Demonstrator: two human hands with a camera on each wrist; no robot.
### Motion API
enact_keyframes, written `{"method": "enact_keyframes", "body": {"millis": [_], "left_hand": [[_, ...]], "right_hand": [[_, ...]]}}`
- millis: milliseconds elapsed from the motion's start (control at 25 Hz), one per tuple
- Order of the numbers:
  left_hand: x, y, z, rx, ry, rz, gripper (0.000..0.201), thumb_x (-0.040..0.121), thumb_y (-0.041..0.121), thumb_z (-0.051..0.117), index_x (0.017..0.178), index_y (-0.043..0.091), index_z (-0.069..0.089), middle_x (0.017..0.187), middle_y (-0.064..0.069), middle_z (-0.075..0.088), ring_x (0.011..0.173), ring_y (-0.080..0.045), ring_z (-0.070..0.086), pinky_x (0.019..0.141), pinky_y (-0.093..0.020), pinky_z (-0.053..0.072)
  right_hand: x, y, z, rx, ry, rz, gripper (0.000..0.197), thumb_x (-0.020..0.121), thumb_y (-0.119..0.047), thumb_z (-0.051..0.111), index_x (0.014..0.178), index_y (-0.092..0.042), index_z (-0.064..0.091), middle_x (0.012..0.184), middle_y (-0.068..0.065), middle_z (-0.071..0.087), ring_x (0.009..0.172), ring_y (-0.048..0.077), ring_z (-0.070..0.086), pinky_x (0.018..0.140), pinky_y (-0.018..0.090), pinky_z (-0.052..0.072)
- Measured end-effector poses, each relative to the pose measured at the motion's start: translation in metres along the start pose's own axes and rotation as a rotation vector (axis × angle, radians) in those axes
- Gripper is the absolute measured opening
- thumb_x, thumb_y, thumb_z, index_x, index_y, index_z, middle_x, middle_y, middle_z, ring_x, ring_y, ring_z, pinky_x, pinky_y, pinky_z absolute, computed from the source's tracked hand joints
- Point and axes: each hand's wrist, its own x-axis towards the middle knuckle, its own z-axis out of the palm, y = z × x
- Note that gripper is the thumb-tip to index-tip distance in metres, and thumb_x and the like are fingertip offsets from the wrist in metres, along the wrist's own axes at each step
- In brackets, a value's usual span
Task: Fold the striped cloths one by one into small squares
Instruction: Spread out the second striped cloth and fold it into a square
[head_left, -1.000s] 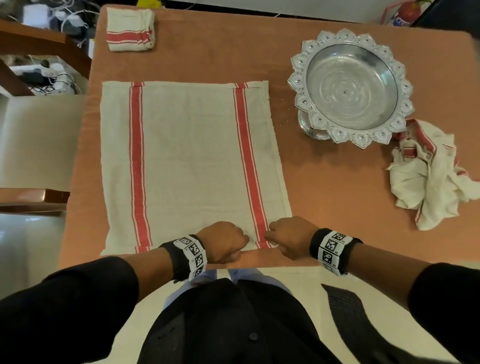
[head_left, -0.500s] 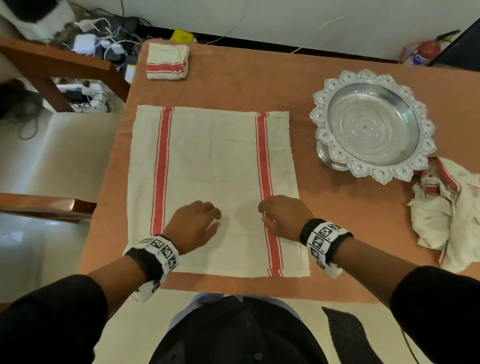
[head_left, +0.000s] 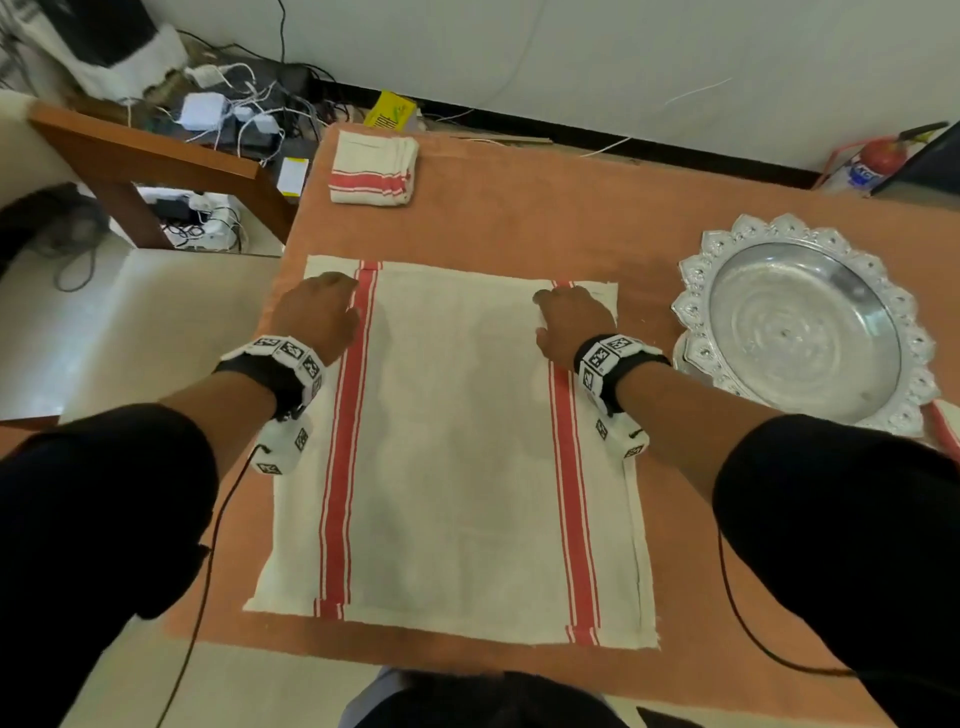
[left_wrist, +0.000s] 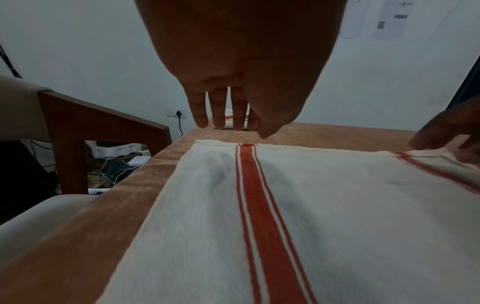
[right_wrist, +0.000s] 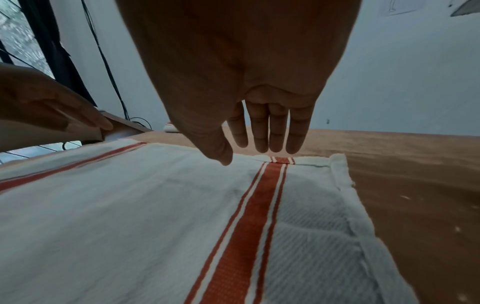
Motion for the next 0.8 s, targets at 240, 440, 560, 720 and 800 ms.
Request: {"method": "enact_keyframes", "body": {"millis": [240,440,560,720,800], "left_hand": [[0.056,-0.020,0.012,0.053,-0.053,0.017,0.029,0.097,0.014,0.057,0.124,0.008,0.067,0.124,-0.014,0.069,0.106,-0.040,0.066,0.087,-0.052,0.057],[0.076,-0.023,0.022,0.116,-0.142,0.020,0.028,0.097,0.018,0.059,0.123,0.013,0.066,0.115,-0.013,0.067,0.099,-0.038,0.063,0.081,-0.049,0.055],[0.085,-0.027,0.021,0.125,-0.116,0.031,0.026,0.093,0.017,0.064,0.119,0.016,0.066,0.104,-0.014,0.065,0.093,-0.040,0.060,0.077,-0.049,0.051],[0.096,-0.031,0.021,0.201,-0.141,0.012,0.026,0.094,0.020,0.064,0.118,0.015,0.057,0.105,-0.015,0.063,0.098,-0.040,0.057,0.084,-0.054,0.049],[0.100,-0.030,0.024,0.197,-0.162,-0.017,0.026,0.096,0.027,0.062,0.117,0.016,0.052,0.106,-0.015,0.062,0.102,-0.039,0.055,0.091,-0.059,0.046]], "right_hand": [[0.054,0.020,-0.001,-0.127,-0.061,0.071,0.041,0.086,-0.015,0.061,0.126,-0.009,0.052,0.121,0.014,0.057,0.111,0.035,0.053,0.091,0.045,0.052],[0.066,0.019,-0.002,-0.181,-0.080,0.130,0.055,0.083,-0.013,0.064,0.134,-0.012,0.044,0.122,0.015,0.053,0.112,0.036,0.053,0.086,0.047,0.046],[0.070,0.017,-0.005,-0.234,-0.053,0.141,0.055,0.083,-0.010,0.060,0.134,-0.014,0.041,0.119,0.014,0.054,0.108,0.035,0.054,0.083,0.044,0.041],[0.072,0.018,-0.009,-0.257,-0.066,0.171,0.040,0.088,-0.015,0.056,0.128,-0.015,0.050,0.119,0.012,0.057,0.112,0.034,0.054,0.093,0.048,0.041],[0.068,0.018,-0.009,-0.266,-0.077,0.166,0.030,0.091,-0.020,0.055,0.121,-0.016,0.056,0.116,0.011,0.059,0.111,0.033,0.054,0.094,0.047,0.040]]}}
